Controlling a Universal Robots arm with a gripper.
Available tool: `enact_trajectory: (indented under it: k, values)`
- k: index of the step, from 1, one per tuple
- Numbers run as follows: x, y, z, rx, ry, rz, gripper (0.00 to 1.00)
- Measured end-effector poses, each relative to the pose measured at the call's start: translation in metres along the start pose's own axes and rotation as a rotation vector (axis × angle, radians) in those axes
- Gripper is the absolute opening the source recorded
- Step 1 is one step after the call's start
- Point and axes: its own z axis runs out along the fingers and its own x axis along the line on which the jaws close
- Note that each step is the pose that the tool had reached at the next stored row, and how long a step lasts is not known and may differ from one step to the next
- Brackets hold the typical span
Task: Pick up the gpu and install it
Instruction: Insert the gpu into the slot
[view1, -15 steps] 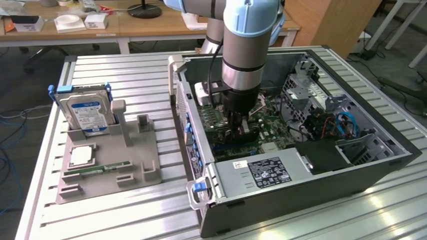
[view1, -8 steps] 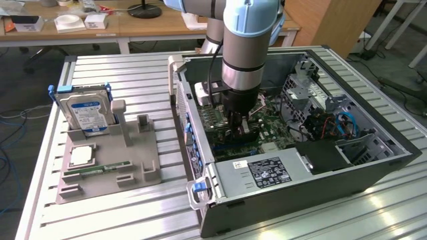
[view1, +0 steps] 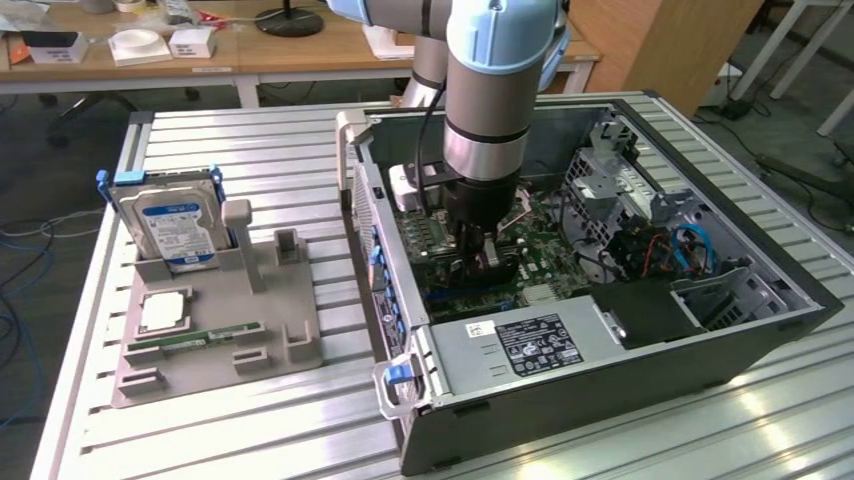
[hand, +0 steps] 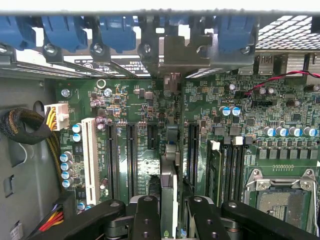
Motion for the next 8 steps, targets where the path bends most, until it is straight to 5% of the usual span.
enact_trajectory:
  k: [8]
  values:
    - [0.0,0.0,0.0,0.0,0.0,0.0,0.26]
